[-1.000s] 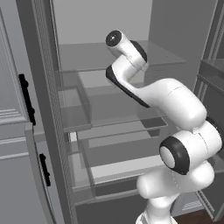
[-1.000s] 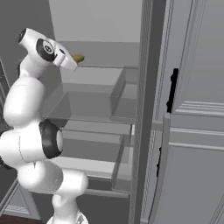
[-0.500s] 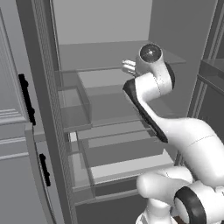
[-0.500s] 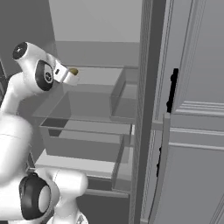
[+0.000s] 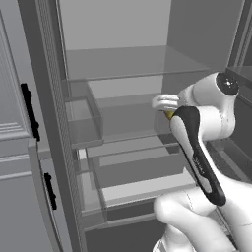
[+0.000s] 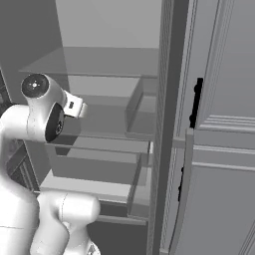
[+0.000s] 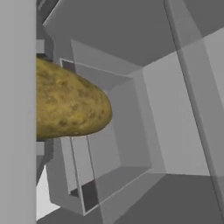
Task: Place one potato and one steak in each tupperware on the nearby counter, to pack two identical lunches.
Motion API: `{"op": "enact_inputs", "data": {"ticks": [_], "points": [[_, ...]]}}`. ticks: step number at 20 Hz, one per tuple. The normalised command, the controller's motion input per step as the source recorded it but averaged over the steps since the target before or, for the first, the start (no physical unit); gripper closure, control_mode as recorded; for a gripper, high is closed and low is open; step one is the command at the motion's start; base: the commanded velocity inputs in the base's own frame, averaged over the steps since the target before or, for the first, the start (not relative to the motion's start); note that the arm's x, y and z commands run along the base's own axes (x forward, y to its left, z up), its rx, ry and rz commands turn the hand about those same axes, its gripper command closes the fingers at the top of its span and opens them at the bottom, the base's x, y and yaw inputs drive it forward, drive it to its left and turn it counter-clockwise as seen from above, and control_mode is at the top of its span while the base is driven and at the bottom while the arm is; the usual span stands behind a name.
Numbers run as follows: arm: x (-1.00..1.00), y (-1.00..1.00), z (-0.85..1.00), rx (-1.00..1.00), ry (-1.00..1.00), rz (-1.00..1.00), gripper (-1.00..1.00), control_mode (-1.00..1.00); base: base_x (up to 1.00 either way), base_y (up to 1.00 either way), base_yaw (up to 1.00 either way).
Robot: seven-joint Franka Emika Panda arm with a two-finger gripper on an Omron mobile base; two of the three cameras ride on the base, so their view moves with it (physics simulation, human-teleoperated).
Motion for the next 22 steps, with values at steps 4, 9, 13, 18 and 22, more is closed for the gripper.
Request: {"op": "enact_inputs", "data": {"ticks": [4,9,13,18,22], "points": [[-0.75,0.01,0.0,-0.02,0.01,0.16,1.0,1.0,-0.25,0.01,0.03],[0.0,0.0,0.0,0.0,0.0,0.0,1.0,1.0,-1.0,0.02,0.02],[0.0,0.0,0.0,0.0,0.0,0.0,1.0,1.0,-1.0,0.24,0.0],[0.0,0.0,0.0,0.0,0.0,0.0,1.0,1.0,-0.51,0.95,0.2],[0.0,0.0,0.0,0.0,0.0,0.0,1.0,1.0,-0.04,1.0,0.3]]}}
